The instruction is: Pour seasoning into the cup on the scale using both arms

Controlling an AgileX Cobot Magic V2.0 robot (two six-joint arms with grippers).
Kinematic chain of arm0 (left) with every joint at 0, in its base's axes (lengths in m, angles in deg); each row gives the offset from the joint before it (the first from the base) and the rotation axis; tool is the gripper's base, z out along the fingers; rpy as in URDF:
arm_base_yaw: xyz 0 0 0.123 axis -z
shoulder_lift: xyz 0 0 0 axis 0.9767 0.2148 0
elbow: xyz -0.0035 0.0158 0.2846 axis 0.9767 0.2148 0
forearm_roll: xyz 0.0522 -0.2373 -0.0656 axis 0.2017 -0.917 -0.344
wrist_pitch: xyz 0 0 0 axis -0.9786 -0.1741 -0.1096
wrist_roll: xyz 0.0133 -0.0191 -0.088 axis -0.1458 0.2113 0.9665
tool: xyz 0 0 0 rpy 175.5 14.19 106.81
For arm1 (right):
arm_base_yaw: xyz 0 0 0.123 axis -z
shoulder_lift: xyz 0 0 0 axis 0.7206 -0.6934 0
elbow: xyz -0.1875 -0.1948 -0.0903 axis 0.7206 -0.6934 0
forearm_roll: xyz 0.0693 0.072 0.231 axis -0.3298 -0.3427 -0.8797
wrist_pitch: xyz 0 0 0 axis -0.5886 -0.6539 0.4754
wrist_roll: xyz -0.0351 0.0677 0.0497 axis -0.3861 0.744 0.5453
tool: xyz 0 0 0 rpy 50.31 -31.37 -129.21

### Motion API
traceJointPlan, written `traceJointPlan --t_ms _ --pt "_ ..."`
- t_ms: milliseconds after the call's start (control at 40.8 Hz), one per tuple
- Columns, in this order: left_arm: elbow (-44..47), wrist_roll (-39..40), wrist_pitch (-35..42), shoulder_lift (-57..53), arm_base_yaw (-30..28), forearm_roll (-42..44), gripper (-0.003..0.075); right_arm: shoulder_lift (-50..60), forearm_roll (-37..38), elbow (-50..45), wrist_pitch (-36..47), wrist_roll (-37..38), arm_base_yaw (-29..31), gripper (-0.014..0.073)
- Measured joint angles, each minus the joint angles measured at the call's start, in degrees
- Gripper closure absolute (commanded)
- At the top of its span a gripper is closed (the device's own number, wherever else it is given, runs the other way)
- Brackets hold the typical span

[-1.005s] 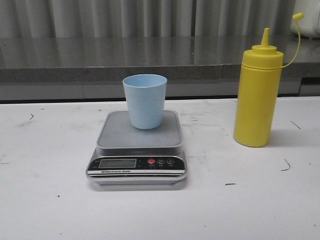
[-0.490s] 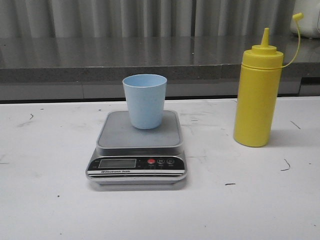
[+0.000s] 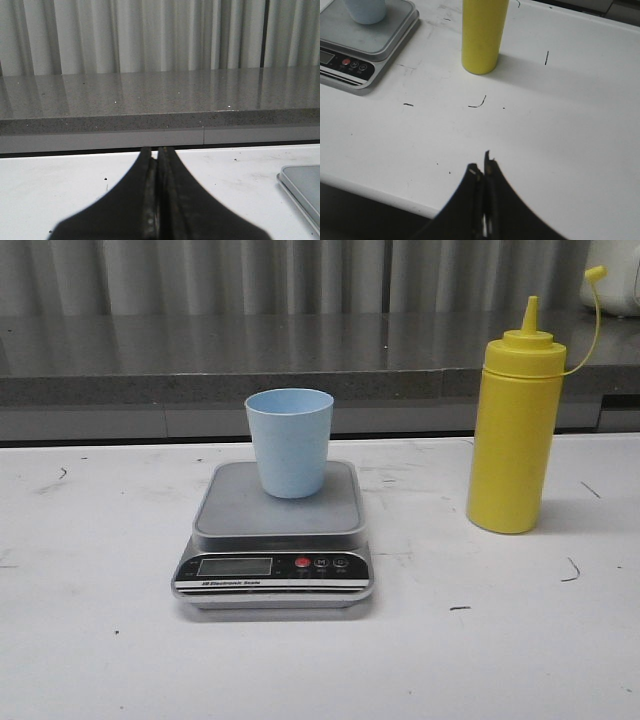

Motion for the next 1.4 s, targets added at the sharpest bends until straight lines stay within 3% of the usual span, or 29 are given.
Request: traceJointPlan --t_ms 1029,1152,1397 --pt "0.0 0.0 0.25 0.0 -0.13 0.0 0.074 2.12 0.36 -2.13 0.77 0.0 0.97 0.0715" --pt "0.0 0.0 0.36 0.0 -0.13 0.0 0.074 6.11 -2.25 -6.81 5.55 0.0 3.36 0.0715" --pt "0.0 0.0 0.36 0.0 -0.13 0.0 0.074 13.2 -5.85 -19.76 25.9 0.0 9.11 0.0715"
